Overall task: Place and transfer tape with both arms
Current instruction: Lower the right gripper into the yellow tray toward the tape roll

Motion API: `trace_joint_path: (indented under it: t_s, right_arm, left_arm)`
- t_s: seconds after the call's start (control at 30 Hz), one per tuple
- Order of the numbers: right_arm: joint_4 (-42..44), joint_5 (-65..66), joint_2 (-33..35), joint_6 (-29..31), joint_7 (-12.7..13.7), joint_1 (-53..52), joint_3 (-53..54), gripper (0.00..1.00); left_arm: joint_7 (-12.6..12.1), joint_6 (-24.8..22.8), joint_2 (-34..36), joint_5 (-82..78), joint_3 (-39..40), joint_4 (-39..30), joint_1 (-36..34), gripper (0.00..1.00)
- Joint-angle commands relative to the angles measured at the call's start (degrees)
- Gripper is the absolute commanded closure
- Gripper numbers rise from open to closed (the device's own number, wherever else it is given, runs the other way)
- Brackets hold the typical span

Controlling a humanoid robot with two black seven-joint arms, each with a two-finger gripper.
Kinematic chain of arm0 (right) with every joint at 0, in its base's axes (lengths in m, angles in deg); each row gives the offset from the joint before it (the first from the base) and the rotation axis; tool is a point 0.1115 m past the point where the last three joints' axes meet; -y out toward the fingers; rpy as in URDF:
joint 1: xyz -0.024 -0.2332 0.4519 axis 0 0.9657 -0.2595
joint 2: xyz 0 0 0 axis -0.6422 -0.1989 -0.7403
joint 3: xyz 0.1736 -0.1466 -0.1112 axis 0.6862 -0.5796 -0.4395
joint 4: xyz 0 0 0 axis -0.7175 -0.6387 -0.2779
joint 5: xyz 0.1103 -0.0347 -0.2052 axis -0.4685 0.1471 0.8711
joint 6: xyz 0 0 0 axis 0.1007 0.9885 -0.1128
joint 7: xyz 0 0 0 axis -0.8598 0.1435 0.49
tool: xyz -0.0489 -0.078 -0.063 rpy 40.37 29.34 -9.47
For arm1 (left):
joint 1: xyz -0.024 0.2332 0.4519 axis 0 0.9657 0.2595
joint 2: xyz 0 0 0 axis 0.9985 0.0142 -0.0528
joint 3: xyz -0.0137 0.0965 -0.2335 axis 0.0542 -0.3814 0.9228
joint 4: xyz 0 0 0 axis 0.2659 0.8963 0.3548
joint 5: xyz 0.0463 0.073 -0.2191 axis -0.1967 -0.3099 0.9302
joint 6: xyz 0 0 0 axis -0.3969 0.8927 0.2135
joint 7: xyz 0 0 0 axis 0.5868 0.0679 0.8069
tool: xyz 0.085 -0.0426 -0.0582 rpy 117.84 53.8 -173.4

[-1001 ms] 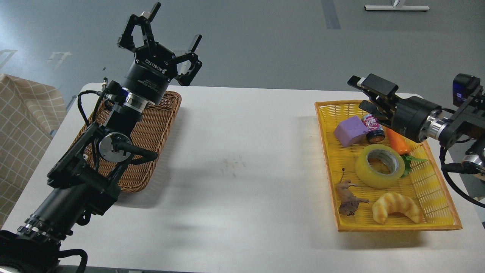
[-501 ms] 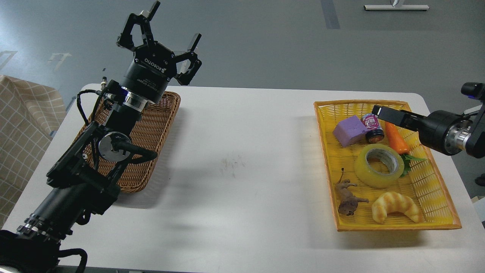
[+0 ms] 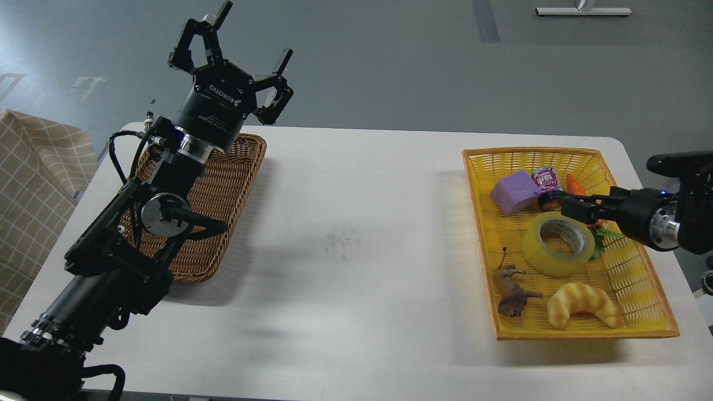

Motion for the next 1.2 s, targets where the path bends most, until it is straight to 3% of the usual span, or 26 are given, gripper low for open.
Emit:
trace_joint_path:
  t_s: [0.0,0.53,0.77,1.07,1.17]
  right_arm:
    - [0.6,0.4,-0.3,0.0,-0.1,1.1,0.0,0.03]
    - [3.6,1.8,-3.0,0.0,-0.1,2.6,-1.1,0.04]
    - [5.0,1.8,-3.2,0.0,-0.1,2.5,-4.0,0.14]
    - [5.1,1.8,-3.2,0.0,0.0,2.6,-4.2,0.15]
    - [5.4,1.8,-3.3,0.0,0.0,2.6,-4.3,0.22]
  left_arm:
    - [0.1,0.0,0.0,0.0,0.1,0.0,0.0,0.02]
    - [0.1,0.0,-0.1,0.0,0.2,0.0,0.0,0.02]
    - [0.1,0.0,-0.1,0.0,0.2,0.0,0.3,0.02]
    - [0.1,0.0,-0.1,0.0,0.2,0.0,0.4,0.02]
    - [0.1,0.0,-0.1,0.0,0.2,0.0,0.4,0.02]
